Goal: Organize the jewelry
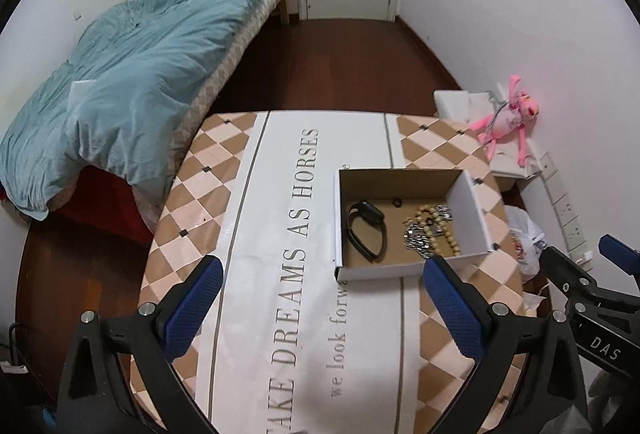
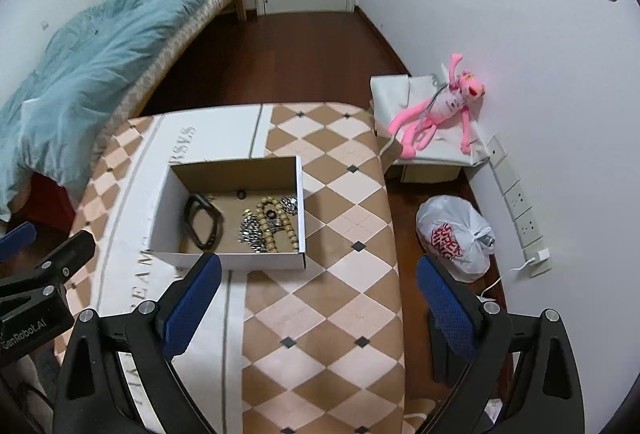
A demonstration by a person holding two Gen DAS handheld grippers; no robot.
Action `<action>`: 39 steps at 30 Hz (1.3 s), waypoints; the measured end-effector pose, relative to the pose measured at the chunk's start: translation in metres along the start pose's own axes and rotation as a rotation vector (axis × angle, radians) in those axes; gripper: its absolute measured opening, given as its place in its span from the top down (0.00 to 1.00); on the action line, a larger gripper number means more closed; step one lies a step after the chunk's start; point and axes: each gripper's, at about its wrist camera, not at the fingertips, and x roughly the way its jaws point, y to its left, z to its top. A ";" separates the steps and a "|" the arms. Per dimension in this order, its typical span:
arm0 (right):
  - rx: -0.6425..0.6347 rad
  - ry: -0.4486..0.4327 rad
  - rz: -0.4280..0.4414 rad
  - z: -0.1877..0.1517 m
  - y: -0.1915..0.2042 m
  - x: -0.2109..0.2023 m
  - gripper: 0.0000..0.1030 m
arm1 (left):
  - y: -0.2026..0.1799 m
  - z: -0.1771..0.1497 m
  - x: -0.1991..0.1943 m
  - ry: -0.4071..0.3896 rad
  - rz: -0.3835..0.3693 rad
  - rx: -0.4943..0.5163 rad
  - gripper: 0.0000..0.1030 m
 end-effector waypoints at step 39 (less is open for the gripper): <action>0.022 -0.235 -0.009 -0.022 -0.005 -0.182 0.00 | 0.003 -0.011 -0.142 -0.140 -0.040 -0.003 0.01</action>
